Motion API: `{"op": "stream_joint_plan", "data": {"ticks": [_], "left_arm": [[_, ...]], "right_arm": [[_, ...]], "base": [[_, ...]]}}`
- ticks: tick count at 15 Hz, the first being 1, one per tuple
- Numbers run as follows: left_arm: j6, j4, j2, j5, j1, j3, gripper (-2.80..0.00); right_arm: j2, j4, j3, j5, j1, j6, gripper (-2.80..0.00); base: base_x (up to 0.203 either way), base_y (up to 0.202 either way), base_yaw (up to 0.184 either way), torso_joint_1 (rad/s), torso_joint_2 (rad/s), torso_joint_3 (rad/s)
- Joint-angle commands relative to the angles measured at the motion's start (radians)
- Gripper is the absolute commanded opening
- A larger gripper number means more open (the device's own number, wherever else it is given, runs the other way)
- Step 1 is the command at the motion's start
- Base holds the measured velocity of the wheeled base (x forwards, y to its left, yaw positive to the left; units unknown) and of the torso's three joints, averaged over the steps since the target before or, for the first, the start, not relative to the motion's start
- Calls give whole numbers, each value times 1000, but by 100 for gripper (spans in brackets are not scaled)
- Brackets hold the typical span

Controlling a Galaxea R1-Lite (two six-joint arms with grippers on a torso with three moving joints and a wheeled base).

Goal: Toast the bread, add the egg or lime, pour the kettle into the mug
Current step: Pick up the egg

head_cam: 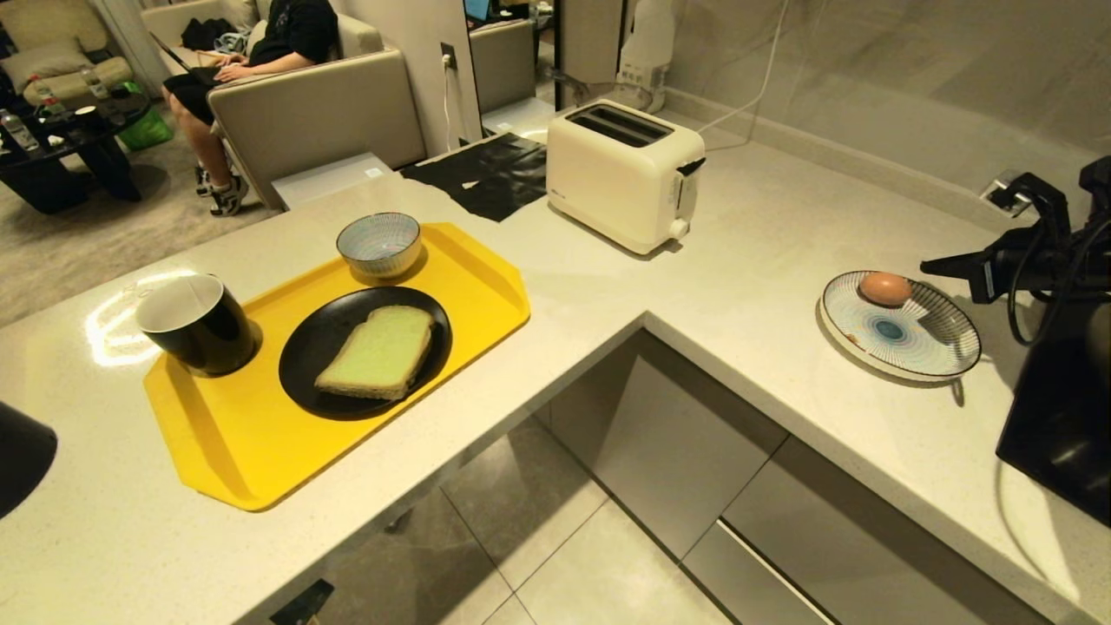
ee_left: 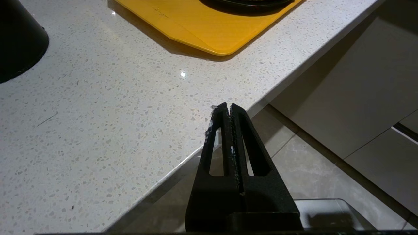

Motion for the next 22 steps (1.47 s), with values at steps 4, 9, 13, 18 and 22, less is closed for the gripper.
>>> {"op": "stream_joint_plan", "data": {"ticks": [4,9,13,18,22], "left_arm": [[0,1,-1,0,0,0,-280],[0,0,0,0,0,0,-280],[0,-1,-1,0,1,0,-280],[0,0,-1,0,0,0,-280],[0,-1,-1,0,0,0,-280]], "right_arm": [[25,-18,1,5,1,-41,-280],[-26,57,2,7,1,-46,-280],[-29,68,4,13,12,-107,-280],[-31,123,4,13,21,-123,-280],[-36,127,5,13,21,-133,-280]], "base": [[0,0,0,0,0,0],[0,0,0,0,0,0],[0,0,0,0,0,0],[0,0,0,0,0,0],[0,0,0,0,0,0]]}}
